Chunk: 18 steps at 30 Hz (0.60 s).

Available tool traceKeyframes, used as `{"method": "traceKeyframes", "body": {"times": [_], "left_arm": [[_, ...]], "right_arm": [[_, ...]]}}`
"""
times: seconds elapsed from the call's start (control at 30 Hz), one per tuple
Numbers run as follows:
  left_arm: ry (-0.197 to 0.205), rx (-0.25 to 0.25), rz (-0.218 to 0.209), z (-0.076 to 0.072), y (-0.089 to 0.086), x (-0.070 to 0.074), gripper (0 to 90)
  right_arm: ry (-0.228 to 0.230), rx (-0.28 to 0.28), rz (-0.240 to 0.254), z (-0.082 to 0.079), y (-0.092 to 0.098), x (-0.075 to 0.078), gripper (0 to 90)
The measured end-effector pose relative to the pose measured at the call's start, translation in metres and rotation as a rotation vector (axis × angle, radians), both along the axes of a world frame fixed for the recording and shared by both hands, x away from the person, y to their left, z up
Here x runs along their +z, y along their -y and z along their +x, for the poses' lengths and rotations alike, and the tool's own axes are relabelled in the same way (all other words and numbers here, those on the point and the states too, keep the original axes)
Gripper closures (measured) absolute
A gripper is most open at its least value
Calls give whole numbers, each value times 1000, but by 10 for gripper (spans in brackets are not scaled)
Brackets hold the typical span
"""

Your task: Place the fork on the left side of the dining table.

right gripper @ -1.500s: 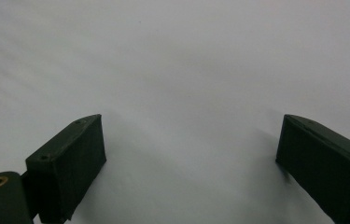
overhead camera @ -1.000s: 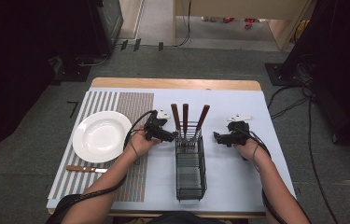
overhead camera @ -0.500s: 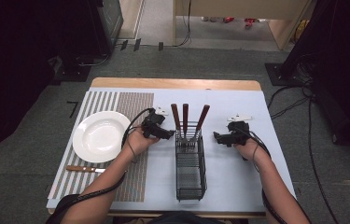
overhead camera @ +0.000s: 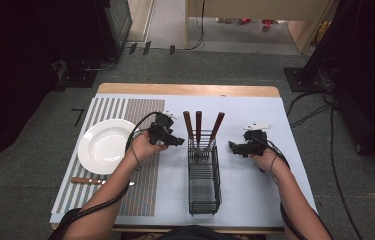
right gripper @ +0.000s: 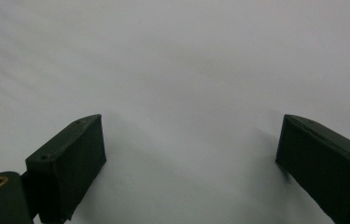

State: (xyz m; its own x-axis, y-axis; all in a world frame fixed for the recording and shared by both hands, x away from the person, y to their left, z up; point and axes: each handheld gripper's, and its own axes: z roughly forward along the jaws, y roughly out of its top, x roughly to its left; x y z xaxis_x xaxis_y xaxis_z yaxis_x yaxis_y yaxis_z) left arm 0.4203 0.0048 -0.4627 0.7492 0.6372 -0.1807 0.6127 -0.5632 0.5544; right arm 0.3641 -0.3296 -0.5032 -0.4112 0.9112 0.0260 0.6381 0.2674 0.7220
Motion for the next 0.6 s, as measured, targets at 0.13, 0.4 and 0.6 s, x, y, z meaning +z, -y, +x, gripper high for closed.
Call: {"method": "traceKeyframes", "body": {"times": [0.13, 0.4, 0.6], "left_arm": [[-42, -19, -31, 2, -5, 6, 325], [-15, -49, -26, -2, -6, 20, 359], [35, -56, -58, -5, -8, 36, 365]], "right_arm": [[0, 0, 0, 0, 0, 0, 73], [0, 1, 0, 0, 0, 0, 73], [1, 0, -1, 0, 0, 0, 73]]}}
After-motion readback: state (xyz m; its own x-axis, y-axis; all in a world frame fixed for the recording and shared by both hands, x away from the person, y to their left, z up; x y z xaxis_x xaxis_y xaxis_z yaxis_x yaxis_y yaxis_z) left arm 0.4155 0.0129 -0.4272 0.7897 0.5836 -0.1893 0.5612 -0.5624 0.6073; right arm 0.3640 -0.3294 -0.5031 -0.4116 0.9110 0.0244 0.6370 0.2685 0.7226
